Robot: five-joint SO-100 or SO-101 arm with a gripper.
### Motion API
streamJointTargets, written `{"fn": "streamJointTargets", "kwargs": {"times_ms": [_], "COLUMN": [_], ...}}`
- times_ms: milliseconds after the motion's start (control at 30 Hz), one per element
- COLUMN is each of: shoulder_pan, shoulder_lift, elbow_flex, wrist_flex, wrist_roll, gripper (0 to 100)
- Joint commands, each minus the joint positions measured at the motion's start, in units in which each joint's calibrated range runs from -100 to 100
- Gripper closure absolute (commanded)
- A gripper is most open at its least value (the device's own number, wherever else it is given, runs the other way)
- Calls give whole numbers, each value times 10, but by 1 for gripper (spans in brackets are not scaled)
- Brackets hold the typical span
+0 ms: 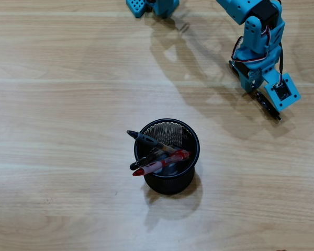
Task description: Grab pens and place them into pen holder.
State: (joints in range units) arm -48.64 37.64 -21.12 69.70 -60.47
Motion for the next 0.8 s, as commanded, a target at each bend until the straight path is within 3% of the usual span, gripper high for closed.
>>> {"fn": "streamJointTargets", "kwargs": {"times_ms": [0,300,767], "shoulder_pan": [25,114,292], "shoulder_lift": [-42,-183,-382], "elbow_flex": [-30,-106,-43], "wrist_flex": [31,235,233], "wrist_roll": [4,17,103], "gripper": [98,98,98]}}
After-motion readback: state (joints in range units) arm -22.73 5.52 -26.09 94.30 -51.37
